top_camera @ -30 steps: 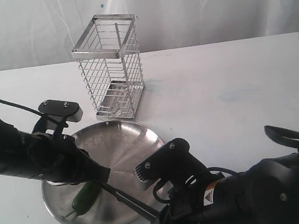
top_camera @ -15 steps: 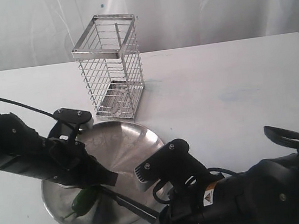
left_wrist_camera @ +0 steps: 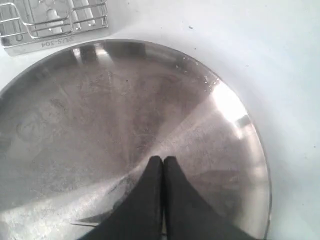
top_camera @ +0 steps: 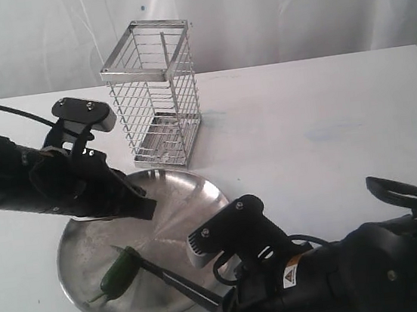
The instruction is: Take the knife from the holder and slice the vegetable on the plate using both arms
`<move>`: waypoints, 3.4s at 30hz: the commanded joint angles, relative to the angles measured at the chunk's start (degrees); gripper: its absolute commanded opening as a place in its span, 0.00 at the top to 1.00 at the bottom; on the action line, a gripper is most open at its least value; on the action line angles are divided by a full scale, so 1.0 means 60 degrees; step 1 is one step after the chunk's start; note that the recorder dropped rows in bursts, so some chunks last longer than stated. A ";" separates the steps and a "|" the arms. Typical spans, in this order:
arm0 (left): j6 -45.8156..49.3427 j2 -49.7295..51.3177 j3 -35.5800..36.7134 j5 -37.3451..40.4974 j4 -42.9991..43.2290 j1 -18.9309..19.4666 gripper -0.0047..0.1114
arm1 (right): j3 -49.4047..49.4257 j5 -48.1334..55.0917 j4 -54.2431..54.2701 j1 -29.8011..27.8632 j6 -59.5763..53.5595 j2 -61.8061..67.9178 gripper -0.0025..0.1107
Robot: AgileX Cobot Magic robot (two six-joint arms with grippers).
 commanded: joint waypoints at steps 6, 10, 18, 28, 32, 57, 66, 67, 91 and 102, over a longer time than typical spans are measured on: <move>0.0041 -0.0156 0.0463 0.0719 0.0172 0.0003 0.96 | 0.0028 -0.0467 -0.0029 0.0023 -0.0073 0.0524 0.98; 0.0041 -0.0156 0.0886 0.0506 0.0172 0.0003 0.96 | -0.0131 -0.0616 -0.0029 0.0023 -0.0132 0.0524 0.98; 0.0041 -0.0156 0.0964 0.0558 0.0029 0.0003 0.96 | -0.1035 -0.0339 -0.0238 0.0023 -0.0132 0.1162 0.98; 0.0041 -0.0156 0.0964 0.0619 0.0027 0.0003 0.96 | -0.1465 0.0058 -0.0280 0.0023 -0.0171 0.1652 0.98; 0.0041 -0.0156 0.0964 0.0702 0.0046 0.0003 0.96 | -0.1465 0.0114 -0.0280 0.0023 -0.0171 0.1652 0.98; 0.0150 0.2255 0.0929 -0.1073 0.0778 0.0003 0.96 | -0.1465 0.0205 -0.0280 0.0023 -0.0130 0.1652 0.98; 0.0150 0.0891 0.0713 -0.0990 0.0778 0.0003 0.96 | -0.1465 0.0334 -0.0280 0.0023 -0.0130 0.1652 0.98; 0.0150 0.0599 0.0713 -0.0990 0.0778 0.0003 0.96 | -0.1465 0.0396 -0.0280 0.0023 -0.0130 0.1652 0.98; 0.0150 0.0492 0.1202 -0.0622 0.1465 0.1433 0.96 | -0.1465 0.0467 -0.0280 0.0023 -0.0130 0.1652 0.98; -0.0276 0.1207 0.0774 -0.1052 0.1448 0.1083 0.96 | -0.1465 0.0385 -0.0280 0.0023 -0.0130 0.1652 0.98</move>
